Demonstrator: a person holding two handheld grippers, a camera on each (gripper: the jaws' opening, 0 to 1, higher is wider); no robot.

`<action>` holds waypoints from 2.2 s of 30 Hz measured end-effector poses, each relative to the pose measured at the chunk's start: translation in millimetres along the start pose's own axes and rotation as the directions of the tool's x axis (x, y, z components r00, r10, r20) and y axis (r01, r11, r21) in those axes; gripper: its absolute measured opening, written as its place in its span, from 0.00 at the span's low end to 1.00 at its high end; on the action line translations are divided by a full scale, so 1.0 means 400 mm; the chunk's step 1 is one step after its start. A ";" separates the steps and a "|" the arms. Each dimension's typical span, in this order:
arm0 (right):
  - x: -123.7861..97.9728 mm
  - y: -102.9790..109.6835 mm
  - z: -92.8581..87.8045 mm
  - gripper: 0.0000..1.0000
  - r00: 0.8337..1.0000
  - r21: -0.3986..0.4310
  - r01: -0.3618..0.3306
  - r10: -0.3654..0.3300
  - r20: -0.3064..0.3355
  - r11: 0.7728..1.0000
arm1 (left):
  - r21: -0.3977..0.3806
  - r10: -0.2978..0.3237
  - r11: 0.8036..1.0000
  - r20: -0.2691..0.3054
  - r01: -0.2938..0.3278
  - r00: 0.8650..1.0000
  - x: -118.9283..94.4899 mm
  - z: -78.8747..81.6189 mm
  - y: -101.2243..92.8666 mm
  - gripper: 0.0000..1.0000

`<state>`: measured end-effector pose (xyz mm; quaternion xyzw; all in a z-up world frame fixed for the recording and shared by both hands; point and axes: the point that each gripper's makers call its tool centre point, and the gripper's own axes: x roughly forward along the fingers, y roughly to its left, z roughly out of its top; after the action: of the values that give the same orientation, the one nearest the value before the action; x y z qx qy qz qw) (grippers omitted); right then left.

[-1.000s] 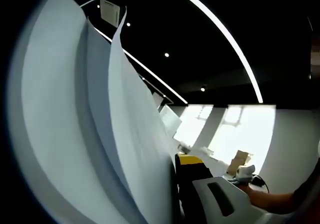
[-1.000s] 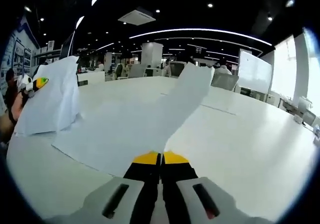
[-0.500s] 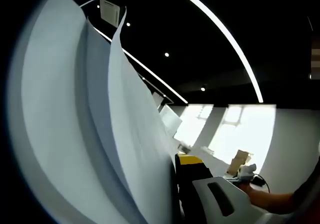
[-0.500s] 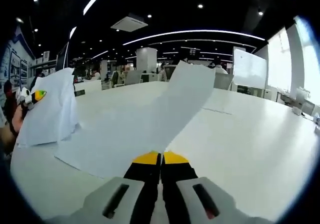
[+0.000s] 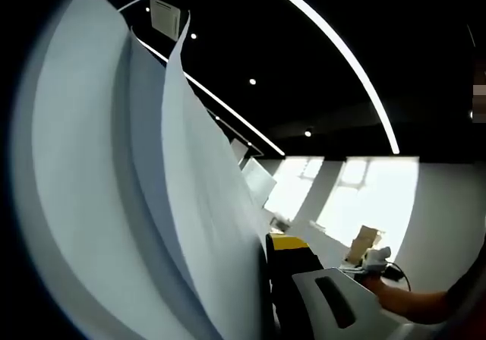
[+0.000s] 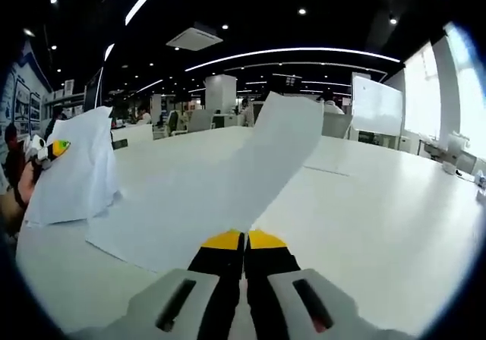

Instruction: Organize the stack of printing papers by aligning and flattening the scattered papers on the table

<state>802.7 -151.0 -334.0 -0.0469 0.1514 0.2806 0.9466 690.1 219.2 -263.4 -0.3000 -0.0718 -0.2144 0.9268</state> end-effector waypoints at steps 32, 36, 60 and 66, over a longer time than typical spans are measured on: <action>-0.034 -0.010 0.034 0.00 0.997 0.071 0.000 -0.006 0.076 0.997 | 0.012 0.008 1.000 -0.001 -0.008 1.000 0.000 0.000 0.003 0.10; -0.040 -0.017 0.044 0.00 0.996 0.088 0.000 -0.008 0.093 0.996 | 0.014 0.007 1.000 -0.003 -0.007 1.000 0.001 -0.001 0.002 0.10; -0.080 -0.027 0.108 0.00 0.986 0.089 0.020 -0.035 0.164 0.996 | 0.020 0.007 1.000 -0.009 -0.007 1.000 0.003 -0.007 -0.013 0.10; -0.081 -0.030 0.111 0.00 0.986 0.083 0.023 -0.037 0.166 0.996 | 0.023 0.008 1.000 -0.014 -0.008 1.000 0.003 -0.011 -0.024 0.10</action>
<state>794.9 -170.1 -281.4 0.0130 0.0821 0.2630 0.9612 686.9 209.2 -261.7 -0.2882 -0.0663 -0.2119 0.9315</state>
